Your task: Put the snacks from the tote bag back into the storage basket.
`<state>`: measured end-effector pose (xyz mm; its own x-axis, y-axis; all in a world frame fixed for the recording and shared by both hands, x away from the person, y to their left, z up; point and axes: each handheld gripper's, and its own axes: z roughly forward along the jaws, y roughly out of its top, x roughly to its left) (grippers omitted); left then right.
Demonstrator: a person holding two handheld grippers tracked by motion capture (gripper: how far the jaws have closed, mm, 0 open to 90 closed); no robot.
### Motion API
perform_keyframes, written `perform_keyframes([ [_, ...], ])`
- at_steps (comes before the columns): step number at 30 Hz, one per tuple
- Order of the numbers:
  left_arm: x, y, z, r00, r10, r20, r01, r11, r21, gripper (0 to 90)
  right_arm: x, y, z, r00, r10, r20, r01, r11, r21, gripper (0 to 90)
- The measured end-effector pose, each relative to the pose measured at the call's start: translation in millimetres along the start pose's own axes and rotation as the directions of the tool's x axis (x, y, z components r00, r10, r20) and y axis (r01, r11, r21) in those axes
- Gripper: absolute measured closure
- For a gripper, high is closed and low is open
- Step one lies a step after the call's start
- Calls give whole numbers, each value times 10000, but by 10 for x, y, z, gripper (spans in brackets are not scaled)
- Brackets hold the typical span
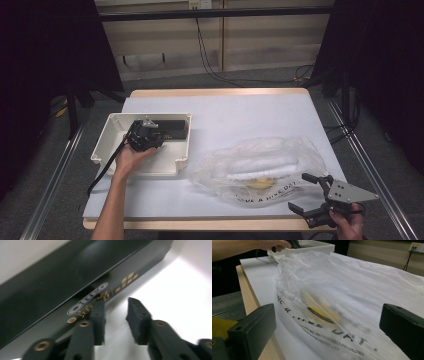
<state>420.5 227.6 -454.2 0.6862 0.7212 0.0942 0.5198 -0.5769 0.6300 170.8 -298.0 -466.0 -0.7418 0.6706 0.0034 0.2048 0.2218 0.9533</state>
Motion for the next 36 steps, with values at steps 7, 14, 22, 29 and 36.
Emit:
perform_keyframes([
  [7, -12, -28, -315, 9995, 163, 273, -141, 9968, -785, 372, -14, -1, -12, 10000, 47, 38, -46, 9999, -90, 3],
  [14, -4, -100, -637, 9979, 224, 615, -86, 9763, -2164, 138, -12, 4, 12, 10000, 42, 33, -42, 10000, -81, 3],
  [22, 44, -189, -946, 9935, 529, 1003, -223, 9582, -2851, 51, -14, 10, 33, 10000, 76, -7, -76, 10000, -28, 3],
  [29, 253, -324, -1214, 9982, -240, 552, 432, 9243, -3792, 49, -20, 11, 31, 9999, 101, -15, -101, 9999, -58, 3],
  [36, 436, -522, -1425, 9988, -448, -197, 328, 9122, -4084, 49, -20, 13, 30, 9999, 137, 54, -137, 9999, -44, 2],
])
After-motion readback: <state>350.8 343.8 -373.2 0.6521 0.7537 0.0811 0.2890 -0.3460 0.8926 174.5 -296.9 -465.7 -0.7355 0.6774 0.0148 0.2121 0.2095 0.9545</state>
